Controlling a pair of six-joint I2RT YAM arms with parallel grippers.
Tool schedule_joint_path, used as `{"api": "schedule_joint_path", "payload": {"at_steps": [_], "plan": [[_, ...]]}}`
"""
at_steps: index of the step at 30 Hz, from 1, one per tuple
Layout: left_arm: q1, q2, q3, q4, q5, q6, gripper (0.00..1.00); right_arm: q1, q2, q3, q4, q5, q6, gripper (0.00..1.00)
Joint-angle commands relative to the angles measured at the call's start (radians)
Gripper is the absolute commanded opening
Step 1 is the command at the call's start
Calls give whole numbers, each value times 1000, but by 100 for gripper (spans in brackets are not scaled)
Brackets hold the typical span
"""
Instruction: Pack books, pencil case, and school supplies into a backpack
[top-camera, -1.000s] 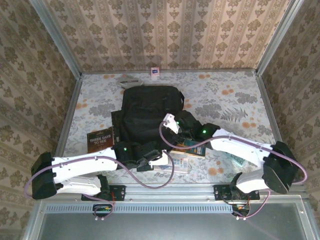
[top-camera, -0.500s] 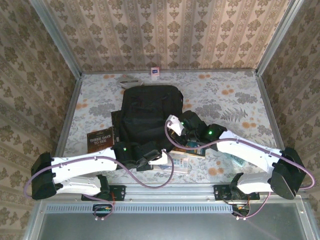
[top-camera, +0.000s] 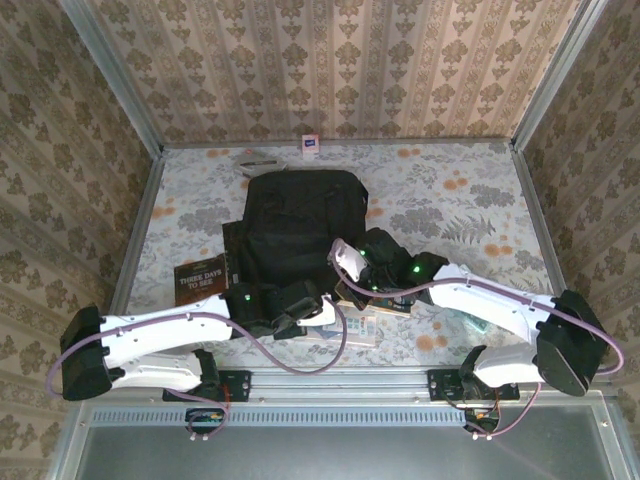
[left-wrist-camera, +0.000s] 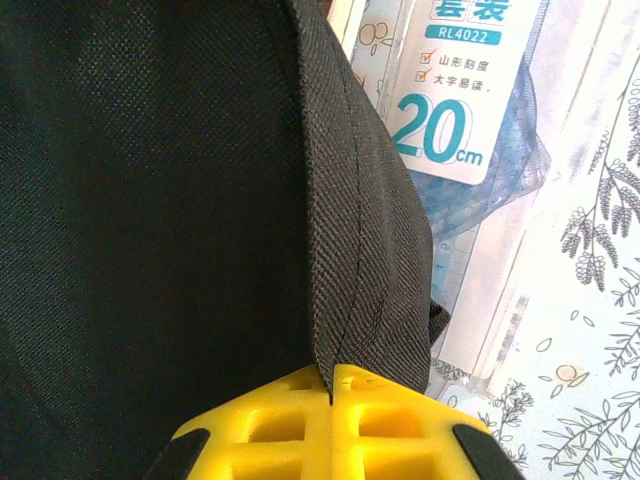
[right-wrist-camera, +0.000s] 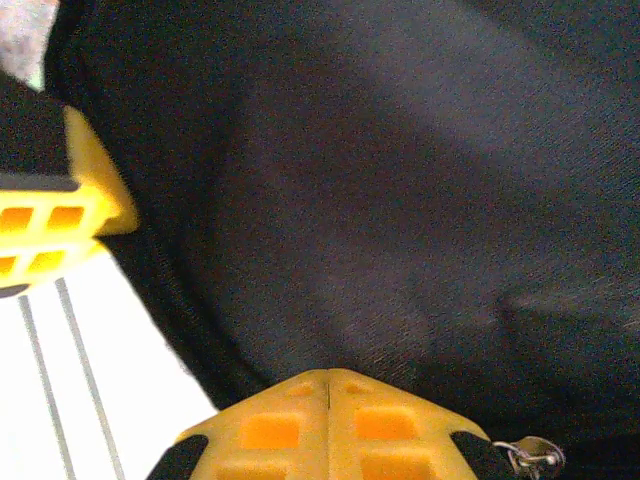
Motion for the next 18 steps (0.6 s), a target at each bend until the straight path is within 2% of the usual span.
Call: {"api": "schedule_joint_path", "payload": {"at_steps": [1, 8, 9, 11, 13, 16, 18], "plan": [[16, -25, -9, 56, -47, -22, 0, 12, -45, -66, 151, -186, 169, 0], [21, -29, -12, 58, -53, -16, 0, 12, -37, -234, 648, -337, 593, 0], [21, -31, -13, 58, -51, -16, 0, 13, -39, -249, 700, -342, 631, 5], [20, -36, -16, 58, -49, -14, 0, 10, -73, -256, 678, -289, 634, 30], [20, -39, -16, 56, -43, -13, 0, -7, -119, -254, 596, -228, 605, 42], [17, -41, -16, 46, -33, -14, 0, -75, -199, -267, 514, -172, 587, 40], [11, -42, -19, 39, -28, -17, 0, -137, -252, -286, 492, -153, 621, 32]]}}
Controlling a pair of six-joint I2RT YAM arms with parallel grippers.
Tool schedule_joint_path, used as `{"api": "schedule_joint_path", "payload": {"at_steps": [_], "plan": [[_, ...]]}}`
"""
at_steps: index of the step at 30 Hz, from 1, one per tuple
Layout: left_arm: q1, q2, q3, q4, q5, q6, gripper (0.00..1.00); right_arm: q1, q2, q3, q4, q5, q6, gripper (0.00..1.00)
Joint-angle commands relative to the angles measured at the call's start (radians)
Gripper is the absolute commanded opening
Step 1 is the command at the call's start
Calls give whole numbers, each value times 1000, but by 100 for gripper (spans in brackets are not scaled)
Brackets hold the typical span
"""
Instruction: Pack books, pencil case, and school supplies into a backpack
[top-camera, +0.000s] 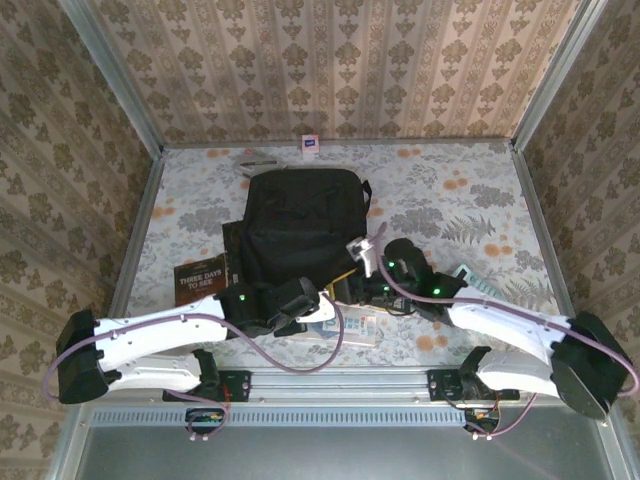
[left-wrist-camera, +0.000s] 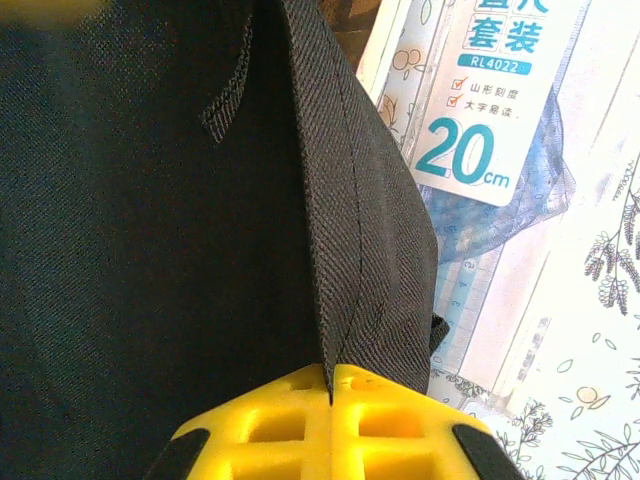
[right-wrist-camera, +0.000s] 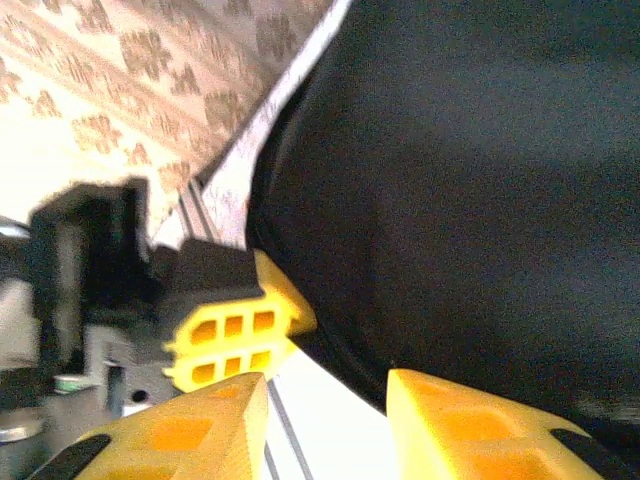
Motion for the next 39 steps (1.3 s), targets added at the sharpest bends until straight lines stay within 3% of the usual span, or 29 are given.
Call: {"api": "schedule_joint_path", "payload": {"at_steps": [1, 5, 10, 13, 15, 18, 24, 28, 33, 34, 36, 39], "plan": [[-4, -11, -12, 2, -14, -19, 0, -83, -92, -30, -22, 37, 64, 30], [-10, -11, -12, -7, -2, -22, 0, -129, -114, 9, -146, 33, 15, 18], [-11, -5, -15, -10, 17, -19, 0, -132, -80, 92, -366, 230, -31, 6], [-12, 1, -15, -13, 21, -18, 0, -151, -56, 116, -424, 337, 62, 31], [-12, 3, -15, -13, 19, -19, 0, -211, -4, 128, -412, 232, 139, 39], [-12, 1, -16, -15, 27, -19, 0, -260, 70, 100, -289, 86, 242, 44], [-15, 2, -16, -11, 31, -25, 0, -261, 189, 61, -50, -53, 374, 44], [-13, -2, -18, -8, 31, -31, 0, -242, 256, 54, 53, -82, 422, 31], [-1, -14, 19, -31, 41, -108, 0, -236, 248, 16, 151, -48, 474, 0], [7, -18, 35, -44, 62, -134, 3, -235, 241, 8, 165, -42, 481, 0], [39, -40, 75, -60, 133, -212, 21, -236, 221, -14, 211, -20, 510, 0], [105, -81, 125, -63, 214, -358, 37, -236, 199, -55, 300, 18, 569, 0]]}}
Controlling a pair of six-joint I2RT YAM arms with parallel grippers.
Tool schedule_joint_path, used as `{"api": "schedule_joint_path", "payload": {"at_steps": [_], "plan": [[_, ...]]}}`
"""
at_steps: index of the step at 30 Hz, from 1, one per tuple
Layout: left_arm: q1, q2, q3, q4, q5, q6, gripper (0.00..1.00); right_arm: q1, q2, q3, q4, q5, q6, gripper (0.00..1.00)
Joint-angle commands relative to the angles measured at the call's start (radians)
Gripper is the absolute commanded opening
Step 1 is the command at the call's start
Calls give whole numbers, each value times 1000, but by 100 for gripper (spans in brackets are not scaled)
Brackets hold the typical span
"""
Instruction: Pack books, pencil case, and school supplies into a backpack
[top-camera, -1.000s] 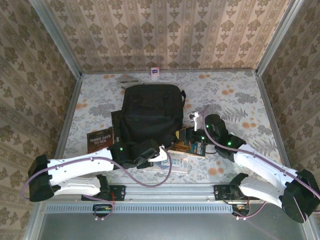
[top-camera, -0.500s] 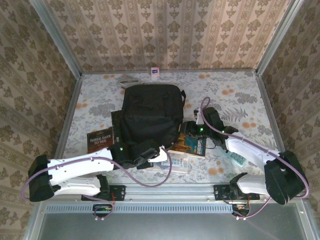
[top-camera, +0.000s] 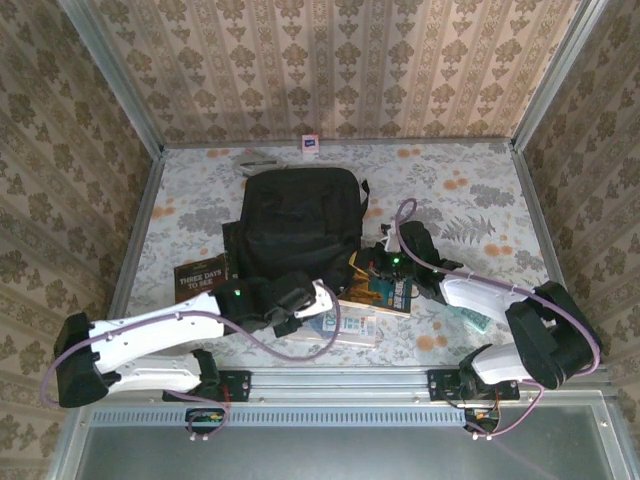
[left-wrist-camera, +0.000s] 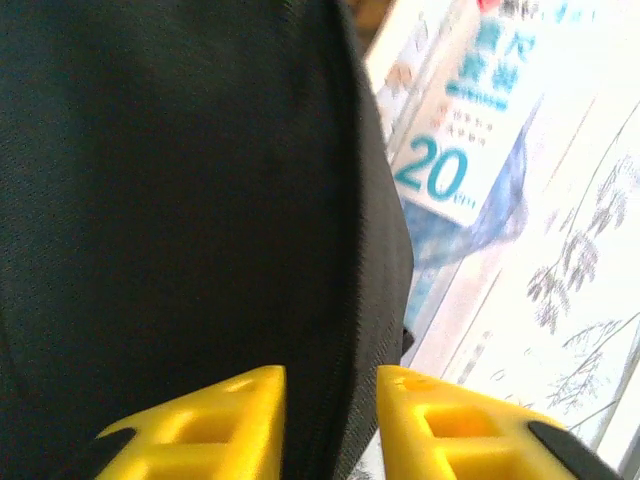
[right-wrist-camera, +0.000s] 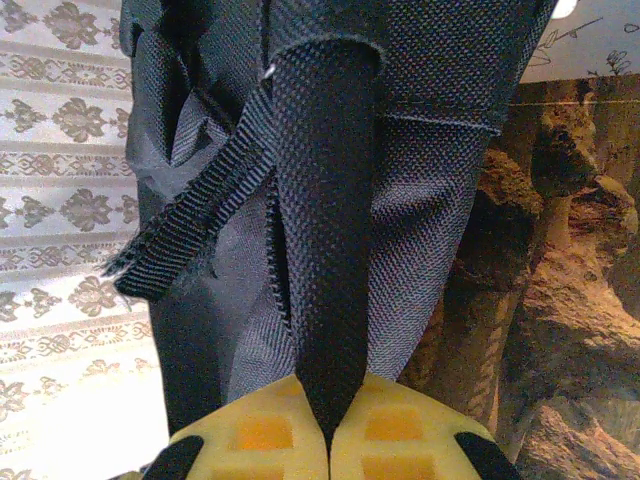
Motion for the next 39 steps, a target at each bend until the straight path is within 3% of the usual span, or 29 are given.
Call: {"api": "schedule_joint_path", "payload": {"at_steps": [1, 6, 9, 11, 15, 39], "plan": [[80, -71, 92, -18, 134, -224, 42, 5, -53, -46, 188, 52, 101, 0], [326, -84, 127, -19, 370, -502, 51, 15, -87, -110, 306, 131, 185, 0], [472, -26, 100, 18, 627, -639, 53, 25, -112, -117, 307, 156, 187, 0], [511, 21, 59, 91, 774, -710, 53, 36, -127, -118, 306, 170, 179, 0], [510, 68, -6, 232, 887, -792, 59, 51, -138, -120, 306, 184, 172, 0], [478, 159, -76, 432, 1012, -914, 56, 70, -142, -130, 321, 205, 169, 0]]}}
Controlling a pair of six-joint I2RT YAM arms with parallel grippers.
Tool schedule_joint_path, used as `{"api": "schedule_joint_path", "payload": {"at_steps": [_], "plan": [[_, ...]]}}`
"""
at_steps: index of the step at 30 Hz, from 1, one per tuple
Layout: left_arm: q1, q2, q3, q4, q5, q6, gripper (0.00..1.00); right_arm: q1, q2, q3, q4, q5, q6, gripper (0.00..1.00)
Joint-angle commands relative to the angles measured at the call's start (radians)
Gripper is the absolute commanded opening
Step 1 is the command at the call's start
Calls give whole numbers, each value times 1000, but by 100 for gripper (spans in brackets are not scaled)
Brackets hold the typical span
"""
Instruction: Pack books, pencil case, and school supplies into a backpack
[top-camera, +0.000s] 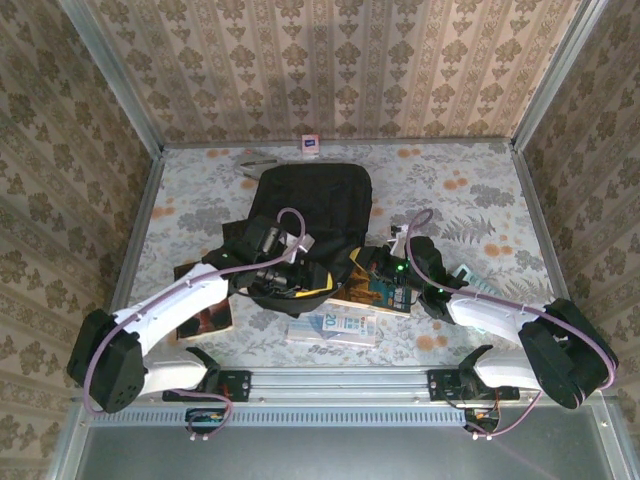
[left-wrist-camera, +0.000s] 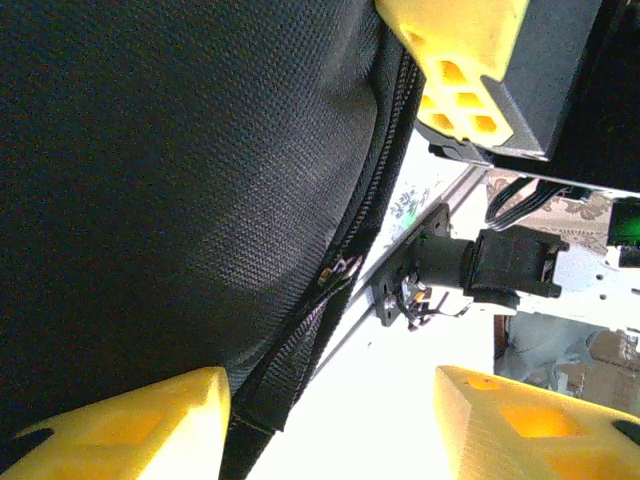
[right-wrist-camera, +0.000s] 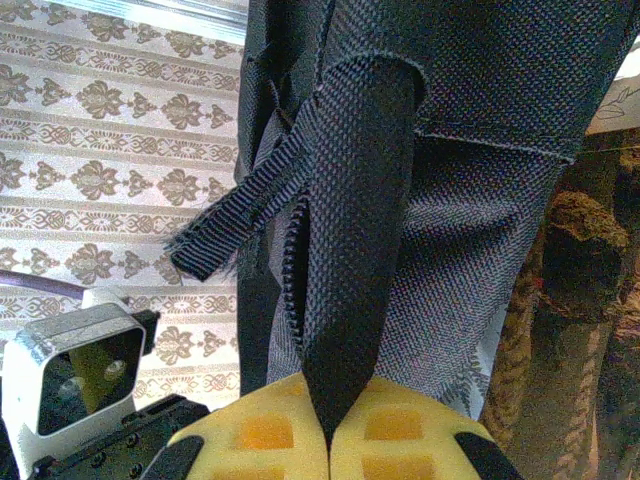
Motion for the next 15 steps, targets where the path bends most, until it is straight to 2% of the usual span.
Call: {"api": "schedule_joint_path", "payload": {"at_steps": [1, 10, 15], "plan": [[-13, 17, -9, 32, 38, -22, 55, 6, -30, 1, 69, 33, 12, 0], [-22, 62, 9, 54, 45, -26, 50, 13, -32, 6, 67, 38, 7, 0], [-33, 98, 17, 64, 58, -21, 41, 20, -40, 10, 63, 48, 4, 0]]}}
